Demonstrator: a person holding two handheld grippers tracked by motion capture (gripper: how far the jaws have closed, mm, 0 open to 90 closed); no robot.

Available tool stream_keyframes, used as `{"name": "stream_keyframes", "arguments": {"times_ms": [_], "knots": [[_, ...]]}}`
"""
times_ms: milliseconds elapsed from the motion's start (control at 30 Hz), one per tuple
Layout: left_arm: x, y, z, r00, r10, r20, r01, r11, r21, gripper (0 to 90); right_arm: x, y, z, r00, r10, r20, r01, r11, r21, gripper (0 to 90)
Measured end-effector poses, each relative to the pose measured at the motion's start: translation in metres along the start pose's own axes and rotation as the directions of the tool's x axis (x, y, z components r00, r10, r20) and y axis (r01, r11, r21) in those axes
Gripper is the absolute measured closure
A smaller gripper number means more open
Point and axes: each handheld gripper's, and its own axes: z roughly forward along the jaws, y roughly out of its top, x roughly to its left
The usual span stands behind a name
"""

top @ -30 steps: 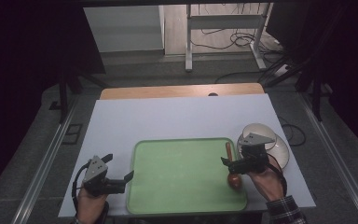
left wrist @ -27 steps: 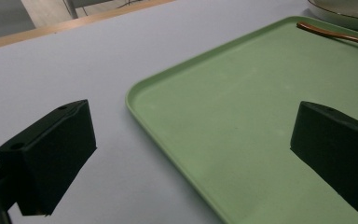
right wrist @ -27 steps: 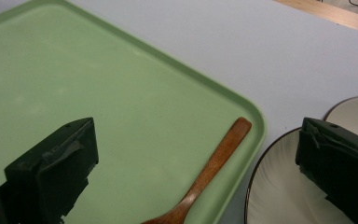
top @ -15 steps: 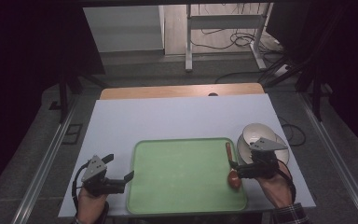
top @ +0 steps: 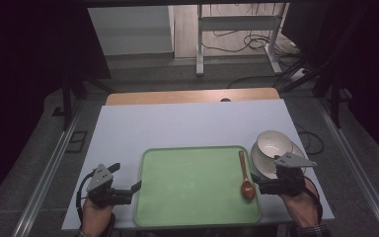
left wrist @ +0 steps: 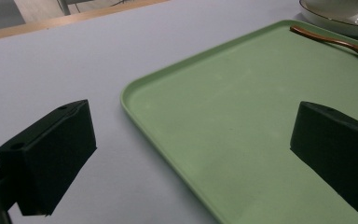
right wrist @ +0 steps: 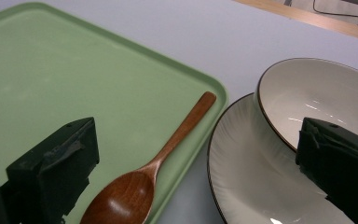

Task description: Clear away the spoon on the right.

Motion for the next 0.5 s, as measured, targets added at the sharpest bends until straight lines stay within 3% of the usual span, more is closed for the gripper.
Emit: {"name": "stream_keyframes", "arguments": {"times_ms": [500], "knots": [[0.0,0.0,0.0,0.9999,0.005,-0.015,-0.005,1.0,0.002,0.1,-0.011,-0.018,-0.026,0.997,0.029,0.072,-0.027,0.999,-0.03,0.0]]}}
